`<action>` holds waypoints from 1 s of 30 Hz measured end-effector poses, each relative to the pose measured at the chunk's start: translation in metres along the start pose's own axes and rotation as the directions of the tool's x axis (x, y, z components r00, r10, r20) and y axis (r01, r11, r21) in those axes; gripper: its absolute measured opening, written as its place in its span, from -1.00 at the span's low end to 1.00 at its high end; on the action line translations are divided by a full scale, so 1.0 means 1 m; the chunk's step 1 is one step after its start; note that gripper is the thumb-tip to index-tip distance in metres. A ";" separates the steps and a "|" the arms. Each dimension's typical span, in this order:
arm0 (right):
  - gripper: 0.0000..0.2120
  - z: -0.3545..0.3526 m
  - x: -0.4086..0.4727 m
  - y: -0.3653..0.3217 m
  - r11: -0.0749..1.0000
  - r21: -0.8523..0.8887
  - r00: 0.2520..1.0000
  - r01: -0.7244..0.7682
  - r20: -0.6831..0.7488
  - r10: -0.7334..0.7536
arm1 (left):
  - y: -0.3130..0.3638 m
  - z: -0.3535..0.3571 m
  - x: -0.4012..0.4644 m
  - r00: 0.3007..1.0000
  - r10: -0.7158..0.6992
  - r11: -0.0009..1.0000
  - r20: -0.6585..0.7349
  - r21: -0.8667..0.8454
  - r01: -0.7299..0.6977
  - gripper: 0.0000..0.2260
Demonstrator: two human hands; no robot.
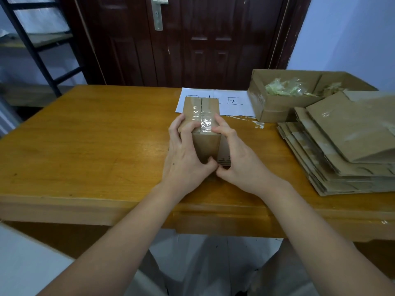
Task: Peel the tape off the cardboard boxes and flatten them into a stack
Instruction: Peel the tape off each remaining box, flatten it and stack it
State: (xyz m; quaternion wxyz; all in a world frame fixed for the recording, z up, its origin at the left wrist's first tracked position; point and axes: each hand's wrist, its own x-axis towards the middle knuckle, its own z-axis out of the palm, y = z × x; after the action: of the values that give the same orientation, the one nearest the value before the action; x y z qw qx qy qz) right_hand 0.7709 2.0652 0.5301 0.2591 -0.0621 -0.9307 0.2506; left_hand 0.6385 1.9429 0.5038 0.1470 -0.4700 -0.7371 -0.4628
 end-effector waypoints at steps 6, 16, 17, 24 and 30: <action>-0.26 0.002 0.001 0.000 1.000 0.011 1.000 -0.001 -0.010 0.001 | 0.001 0.002 0.001 1.000 0.000 1.000 -0.024 0.031 0.001 -0.24; -0.20 0.004 -0.001 -0.002 1.000 0.029 1.000 -0.012 -0.004 0.012 | 0.000 0.000 -0.001 1.000 0.006 1.000 0.006 0.001 -0.006 -0.23; -0.19 0.004 -0.001 -0.002 0.999 0.030 1.000 -0.016 0.000 0.016 | 0.000 0.000 -0.001 1.000 0.002 1.000 0.008 -0.006 -0.002 -0.22; -0.19 0.002 0.000 -0.004 0.999 0.028 0.999 -0.032 0.015 0.032 | 0.002 0.000 0.001 1.000 -0.022 1.000 0.007 -0.006 0.022 -0.20; -0.20 0.003 0.000 -0.007 0.997 0.053 0.999 -0.047 0.017 0.046 | 0.002 0.002 0.001 1.000 -0.019 1.000 -0.013 0.002 0.019 -0.21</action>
State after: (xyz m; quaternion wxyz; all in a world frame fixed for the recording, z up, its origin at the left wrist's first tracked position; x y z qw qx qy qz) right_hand 0.7696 2.0583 0.5315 0.2474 -0.0747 -0.9240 0.2819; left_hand 0.6404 1.9450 0.5049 0.1477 -0.4597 -0.7412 -0.4663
